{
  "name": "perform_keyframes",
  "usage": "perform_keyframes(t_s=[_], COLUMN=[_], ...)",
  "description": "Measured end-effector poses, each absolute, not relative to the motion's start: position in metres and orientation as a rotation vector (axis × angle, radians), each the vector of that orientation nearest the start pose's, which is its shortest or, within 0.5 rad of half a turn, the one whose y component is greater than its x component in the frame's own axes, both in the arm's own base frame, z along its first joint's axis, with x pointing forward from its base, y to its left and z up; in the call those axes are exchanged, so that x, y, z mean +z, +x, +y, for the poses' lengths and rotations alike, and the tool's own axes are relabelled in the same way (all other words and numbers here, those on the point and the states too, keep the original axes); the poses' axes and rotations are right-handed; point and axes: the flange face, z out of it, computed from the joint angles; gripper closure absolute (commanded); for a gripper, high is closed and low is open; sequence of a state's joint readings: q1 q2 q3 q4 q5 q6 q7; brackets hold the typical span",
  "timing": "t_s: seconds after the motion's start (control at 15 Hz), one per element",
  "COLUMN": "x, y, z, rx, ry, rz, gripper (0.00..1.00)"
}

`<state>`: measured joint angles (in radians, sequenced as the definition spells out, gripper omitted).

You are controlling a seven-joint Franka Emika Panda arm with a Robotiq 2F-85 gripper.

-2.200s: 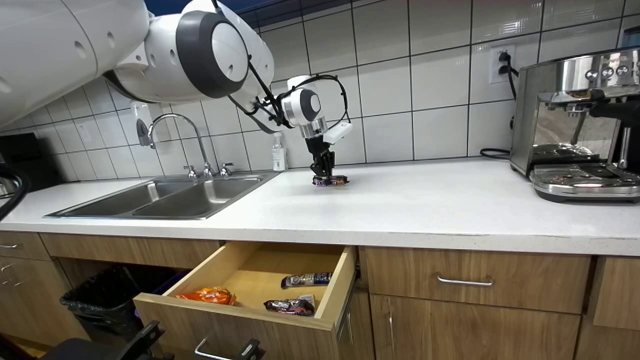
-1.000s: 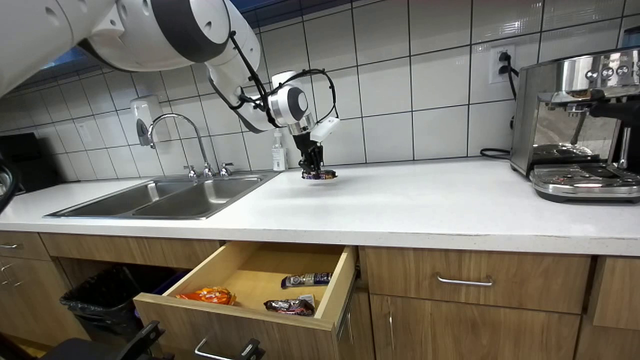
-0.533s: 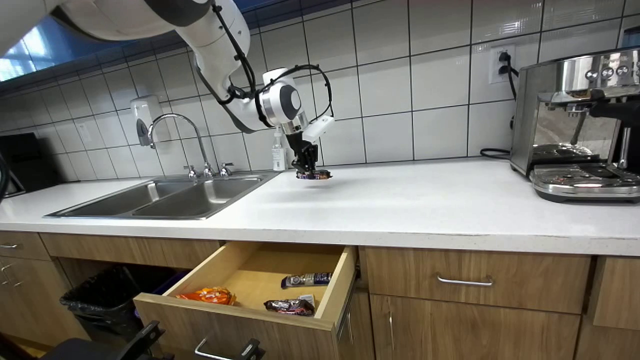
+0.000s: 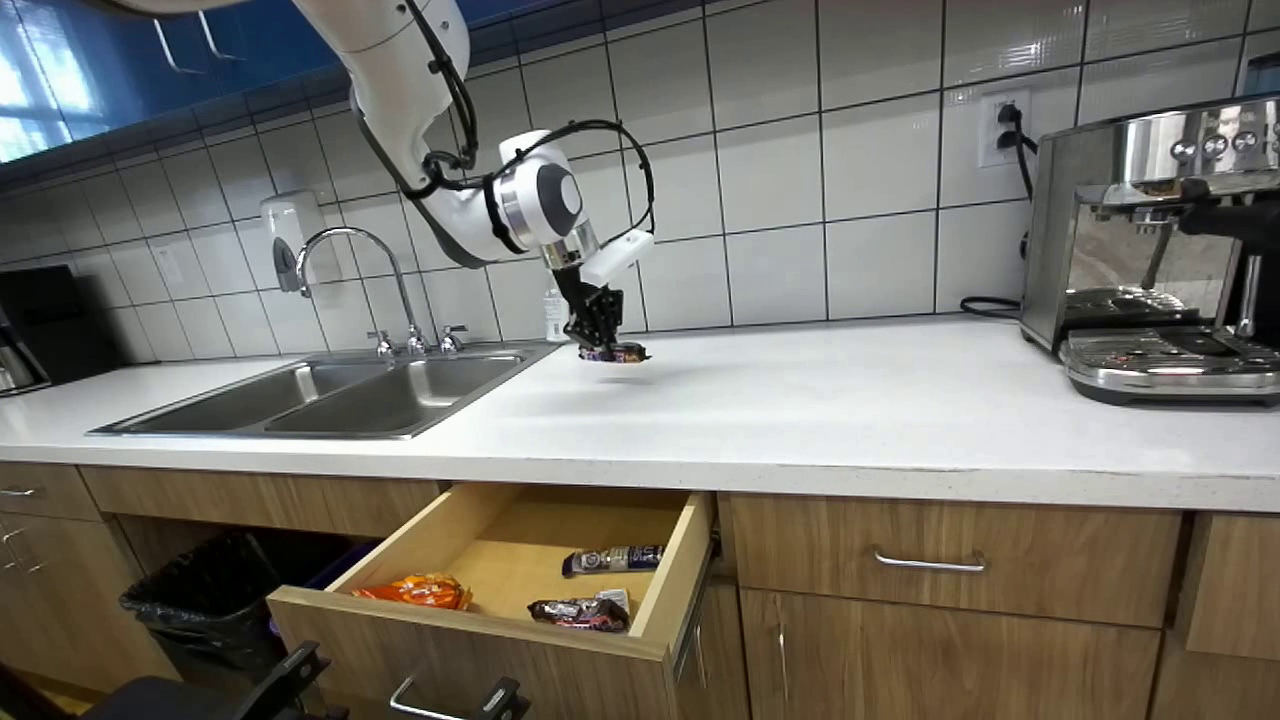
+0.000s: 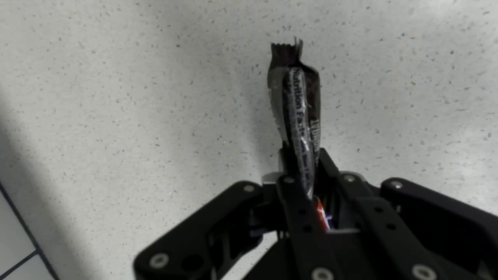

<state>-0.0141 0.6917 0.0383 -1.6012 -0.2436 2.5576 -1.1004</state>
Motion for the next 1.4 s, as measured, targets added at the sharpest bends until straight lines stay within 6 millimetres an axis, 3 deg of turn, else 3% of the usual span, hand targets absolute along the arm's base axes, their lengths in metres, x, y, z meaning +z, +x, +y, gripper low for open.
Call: perform_keyframes(t_s=[0.93, 1.4], x=[0.254, 0.256], y=[0.657, 0.616], z=[0.034, 0.029], rx=[-0.323, -0.333], ry=[-2.926, -2.957], rz=[-1.661, -1.641], gripper=[0.96, 0.96])
